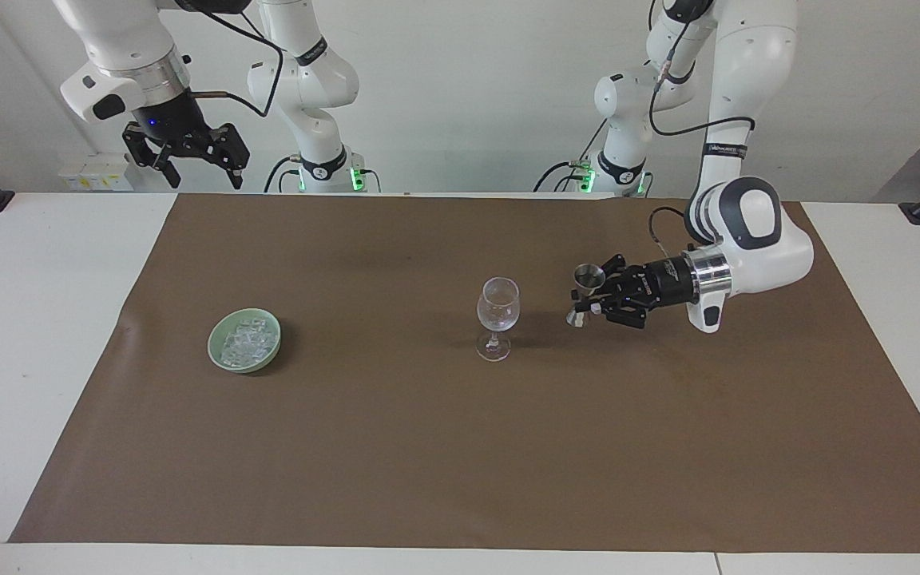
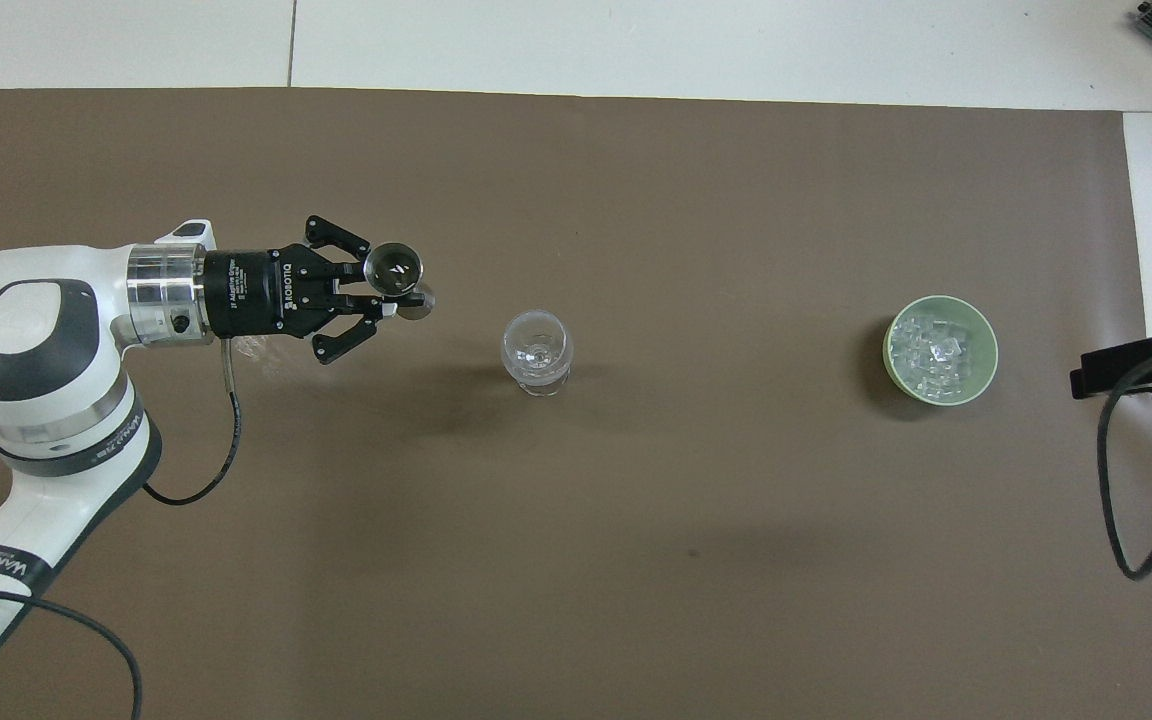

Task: Pour wine and add ice with both arms
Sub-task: 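Carry the bottle with the left gripper over the clear glass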

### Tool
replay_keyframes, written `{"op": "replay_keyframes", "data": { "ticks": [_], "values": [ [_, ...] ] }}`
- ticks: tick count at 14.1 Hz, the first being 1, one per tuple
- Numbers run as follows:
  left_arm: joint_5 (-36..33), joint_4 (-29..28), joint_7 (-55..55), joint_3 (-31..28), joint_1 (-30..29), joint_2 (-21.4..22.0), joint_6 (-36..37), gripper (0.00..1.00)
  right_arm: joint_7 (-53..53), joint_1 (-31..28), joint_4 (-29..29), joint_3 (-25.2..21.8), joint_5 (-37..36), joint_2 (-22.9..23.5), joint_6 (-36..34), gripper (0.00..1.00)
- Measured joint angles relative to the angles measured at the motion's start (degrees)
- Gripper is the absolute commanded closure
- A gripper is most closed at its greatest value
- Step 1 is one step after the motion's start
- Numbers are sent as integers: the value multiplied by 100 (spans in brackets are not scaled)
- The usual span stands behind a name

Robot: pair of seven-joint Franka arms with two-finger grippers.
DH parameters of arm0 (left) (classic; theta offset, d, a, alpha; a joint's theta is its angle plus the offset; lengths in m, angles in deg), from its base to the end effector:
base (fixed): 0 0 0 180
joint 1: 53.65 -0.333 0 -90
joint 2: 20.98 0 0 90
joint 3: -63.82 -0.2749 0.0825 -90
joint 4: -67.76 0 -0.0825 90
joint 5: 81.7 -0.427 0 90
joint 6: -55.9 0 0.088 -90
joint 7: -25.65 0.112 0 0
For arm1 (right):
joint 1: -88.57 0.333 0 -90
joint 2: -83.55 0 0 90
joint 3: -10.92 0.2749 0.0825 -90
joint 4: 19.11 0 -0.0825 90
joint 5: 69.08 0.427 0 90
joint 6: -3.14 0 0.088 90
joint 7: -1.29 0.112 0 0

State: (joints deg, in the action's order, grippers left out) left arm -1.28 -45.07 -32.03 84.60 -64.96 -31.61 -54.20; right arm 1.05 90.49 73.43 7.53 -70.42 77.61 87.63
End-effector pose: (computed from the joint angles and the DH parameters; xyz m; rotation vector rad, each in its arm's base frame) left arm 0.6080 -0.1713 0.3564 1.3772 1.3922 -1.0132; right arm 0.5585 -0.0186 0.6074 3.1242 -0.0357 -0.0582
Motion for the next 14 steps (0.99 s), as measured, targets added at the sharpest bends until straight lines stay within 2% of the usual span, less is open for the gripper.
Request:
{"op": "replay_keyframes", "data": {
  "ticks": [2,10,14],
  "values": [
    [0,-41,-175,-1,199,244,-237,100,0,0,0,0,0,0,0,0],
    [-13,-238,-198,-7,518,460,-644,100,0,0,0,0,0,0,0,0],
    [-520,-295,-244,-14,519,621,-799,100,0,0,0,0,0,0,0,0]
  ]
}}
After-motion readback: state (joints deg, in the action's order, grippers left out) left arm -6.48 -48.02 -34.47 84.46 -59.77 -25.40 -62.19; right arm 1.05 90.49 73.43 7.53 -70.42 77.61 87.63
